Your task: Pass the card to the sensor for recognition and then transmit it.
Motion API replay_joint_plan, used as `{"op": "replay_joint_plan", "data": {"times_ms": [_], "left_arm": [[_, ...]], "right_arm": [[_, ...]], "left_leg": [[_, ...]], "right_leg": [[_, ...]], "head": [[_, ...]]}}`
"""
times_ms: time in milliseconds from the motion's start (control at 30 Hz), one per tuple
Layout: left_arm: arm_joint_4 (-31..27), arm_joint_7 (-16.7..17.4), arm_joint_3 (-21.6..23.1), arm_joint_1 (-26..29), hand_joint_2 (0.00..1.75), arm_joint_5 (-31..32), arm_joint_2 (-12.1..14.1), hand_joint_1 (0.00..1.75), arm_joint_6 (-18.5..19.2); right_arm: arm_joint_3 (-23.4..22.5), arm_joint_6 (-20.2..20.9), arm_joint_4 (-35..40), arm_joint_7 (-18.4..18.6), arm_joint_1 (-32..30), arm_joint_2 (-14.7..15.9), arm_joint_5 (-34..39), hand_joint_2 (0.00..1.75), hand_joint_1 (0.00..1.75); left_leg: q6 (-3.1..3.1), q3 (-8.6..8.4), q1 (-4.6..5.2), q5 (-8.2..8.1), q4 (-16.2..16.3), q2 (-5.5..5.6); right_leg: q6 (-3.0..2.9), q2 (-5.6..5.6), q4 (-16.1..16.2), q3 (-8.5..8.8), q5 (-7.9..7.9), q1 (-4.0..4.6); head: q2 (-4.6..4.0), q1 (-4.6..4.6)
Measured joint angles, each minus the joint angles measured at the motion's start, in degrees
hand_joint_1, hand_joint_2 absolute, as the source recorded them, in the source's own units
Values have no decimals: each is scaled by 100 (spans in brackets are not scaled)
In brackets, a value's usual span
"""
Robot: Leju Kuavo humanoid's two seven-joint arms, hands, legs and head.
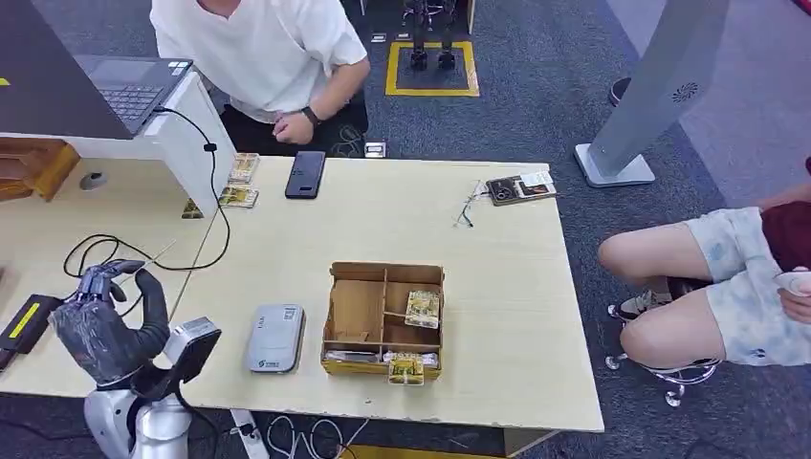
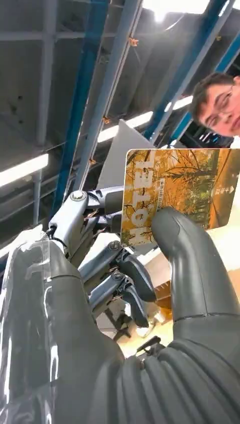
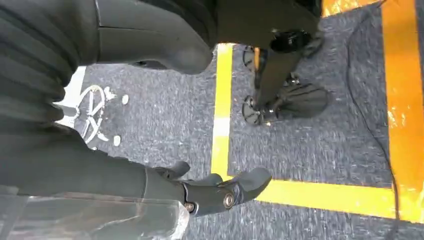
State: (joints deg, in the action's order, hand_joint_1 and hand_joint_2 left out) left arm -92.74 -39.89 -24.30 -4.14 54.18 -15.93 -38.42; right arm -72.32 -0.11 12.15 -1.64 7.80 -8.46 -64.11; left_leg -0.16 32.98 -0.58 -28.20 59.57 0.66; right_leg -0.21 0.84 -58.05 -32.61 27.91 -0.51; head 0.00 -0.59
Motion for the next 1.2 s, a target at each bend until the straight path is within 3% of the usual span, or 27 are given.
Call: {"op": "replay_joint_plan", "data": {"times_ms": [200, 467, 633, 1000, 1200], "left_arm": [[-181, 54, -2, 56, 175, -24, -11, 175, 0], [-614, 700, 186, 262, 175, 468, -13, 175, 0], [-820, 931, 369, 511, 175, 608, -20, 175, 0], [-938, 1235, 518, 792, 175, 455, -37, 175, 0], [-946, 1462, 520, 1224, 175, 376, -87, 175, 0]], "right_arm": [[-107, -24, 4, 0, -174, 59, 112, 175, 0], [-190, -97, 13, 193, -286, 85, 77, 175, 0], [-190, -215, 46, 317, -327, 85, 57, 175, 0], [-190, -282, 83, 411, -351, 85, -30, 175, 0], [-190, -346, 96, 363, -358, 66, -74, 175, 0]], "left_leg": [[0, 4, -1, 0, -1, 1], [3, 5, 0, -2, 0, 1], [3, 4, 0, -2, 0, 0], [3, 5, 0, -2, -1, 1], [4, 5, 0, -3, -1, 0]], "right_leg": [[0, -3, -1, 0, 1, 1], [1, -4, 1, 0, 1, 0], [1, -4, 1, -1, 1, 0], [1, -4, 1, 0, 1, 1], [2, -3, 3, -3, 2, 0]], "head": [[0, 2], [0, 2], [0, 4], [0, 2], [0, 4]]}}
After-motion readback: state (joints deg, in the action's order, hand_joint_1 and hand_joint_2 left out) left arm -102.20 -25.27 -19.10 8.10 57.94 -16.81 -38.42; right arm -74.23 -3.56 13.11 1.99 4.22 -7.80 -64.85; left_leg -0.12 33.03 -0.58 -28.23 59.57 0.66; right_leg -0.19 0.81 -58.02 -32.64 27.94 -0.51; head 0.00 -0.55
